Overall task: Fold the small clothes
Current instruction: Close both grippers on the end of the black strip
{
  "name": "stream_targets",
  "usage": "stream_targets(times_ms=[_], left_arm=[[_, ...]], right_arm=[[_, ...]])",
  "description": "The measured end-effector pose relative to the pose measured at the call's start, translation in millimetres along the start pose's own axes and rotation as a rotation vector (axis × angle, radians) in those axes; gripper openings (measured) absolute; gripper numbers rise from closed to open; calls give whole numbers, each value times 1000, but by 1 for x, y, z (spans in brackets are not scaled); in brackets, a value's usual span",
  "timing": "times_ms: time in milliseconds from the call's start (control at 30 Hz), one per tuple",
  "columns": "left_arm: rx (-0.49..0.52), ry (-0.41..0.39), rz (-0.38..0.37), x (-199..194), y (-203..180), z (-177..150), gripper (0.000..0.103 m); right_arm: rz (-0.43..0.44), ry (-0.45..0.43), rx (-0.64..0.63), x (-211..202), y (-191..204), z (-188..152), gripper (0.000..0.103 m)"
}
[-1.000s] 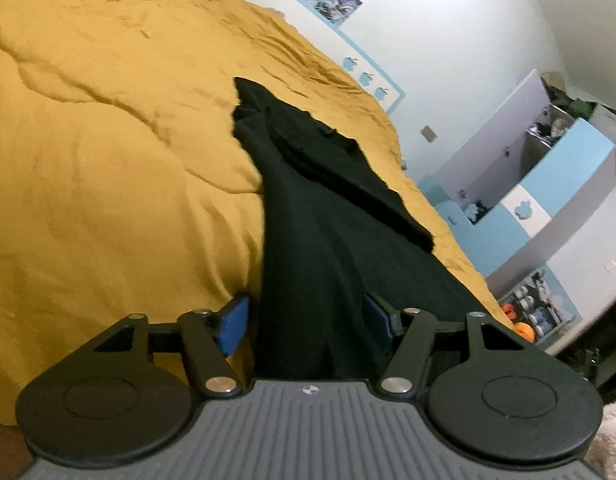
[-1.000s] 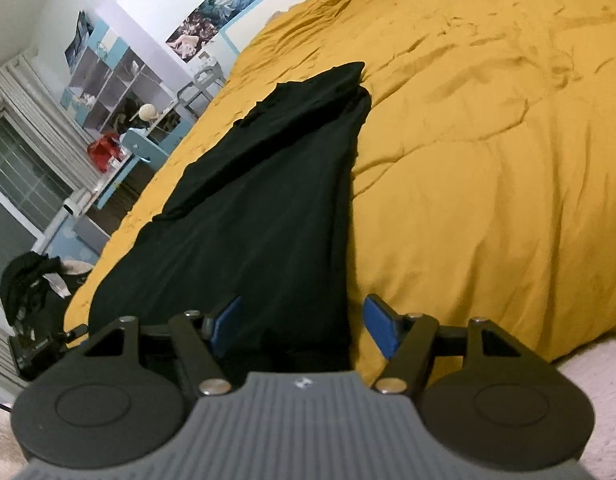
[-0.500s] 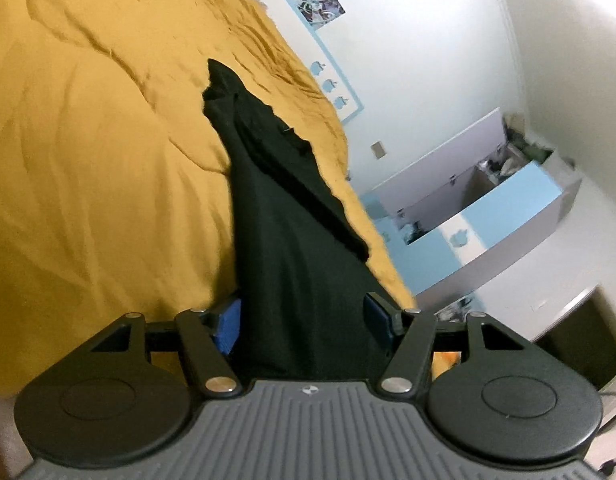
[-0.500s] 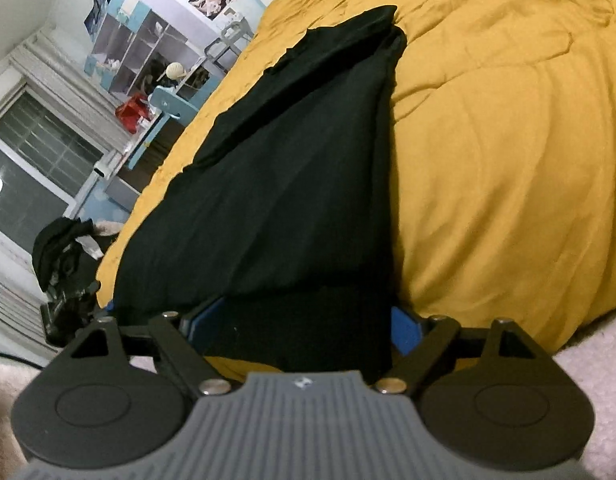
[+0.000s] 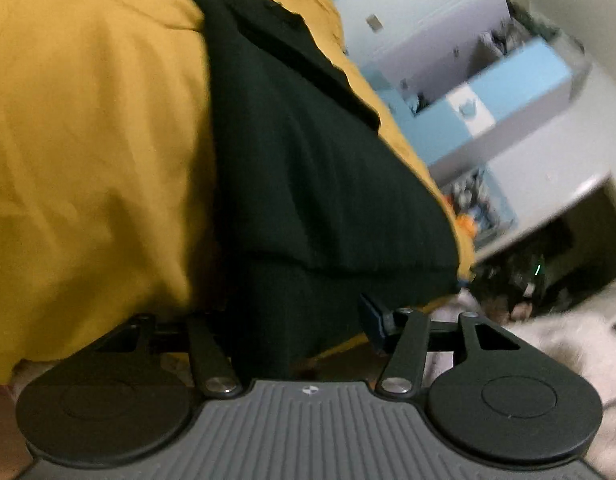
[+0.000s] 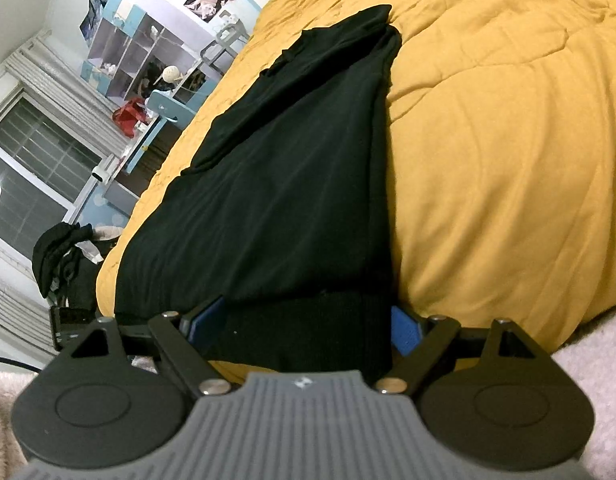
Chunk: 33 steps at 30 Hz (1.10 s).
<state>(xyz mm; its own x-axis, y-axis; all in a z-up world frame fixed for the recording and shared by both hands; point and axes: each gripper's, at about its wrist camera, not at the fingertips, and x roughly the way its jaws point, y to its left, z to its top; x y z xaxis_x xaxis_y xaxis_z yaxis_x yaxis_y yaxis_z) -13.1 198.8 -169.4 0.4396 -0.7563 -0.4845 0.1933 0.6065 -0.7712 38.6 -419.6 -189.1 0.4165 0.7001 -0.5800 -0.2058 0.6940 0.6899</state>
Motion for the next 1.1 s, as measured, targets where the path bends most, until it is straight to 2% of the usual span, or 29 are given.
stream_targets(times_ms=[133,333,367,433,467,500,567,633,700,733,800,833,900,967,1100], left_arm=[[-34,-122,-106,-19,0,0,64],[-48,-163,-130,-25,1,-5,64],[-42,-170,-105,-22,1,-6,63],[1,-174,6,-16,-3,-9,49],[9,-168,54,-11,-4,-6,35],[8,-163,101,-7,-6,-4,27],[-20,-152,112,-7,-7,-3,27],[-54,-139,100,-6,-10,-4,26],[-68,-114,125,-4,-15,-3,24],[-73,-99,136,-3,-19,-3,24],[-70,-95,146,3,-27,1,23],[-62,-93,147,3,-31,2,21],[-61,-101,163,4,-36,4,11],[-109,-119,147,1,-31,3,9],[-219,-172,63,-2,-20,-2,7]], right_arm=[[-5,6,0,-1,4,1,81],[50,13,25,-2,-3,4,81],[48,17,21,0,-3,4,79],[33,23,11,7,-2,4,76],[26,30,5,9,-1,4,74],[15,40,-9,10,1,4,73],[4,70,-48,8,6,6,68],[16,82,-51,4,6,7,68],[25,80,-41,2,6,7,65],[33,83,-42,2,7,7,62],[12,78,-66,4,9,5,43],[-2,82,-68,7,8,5,29],[13,73,-53,7,5,6,25],[32,66,-34,4,3,6,24],[83,39,14,-5,-2,5,22]])
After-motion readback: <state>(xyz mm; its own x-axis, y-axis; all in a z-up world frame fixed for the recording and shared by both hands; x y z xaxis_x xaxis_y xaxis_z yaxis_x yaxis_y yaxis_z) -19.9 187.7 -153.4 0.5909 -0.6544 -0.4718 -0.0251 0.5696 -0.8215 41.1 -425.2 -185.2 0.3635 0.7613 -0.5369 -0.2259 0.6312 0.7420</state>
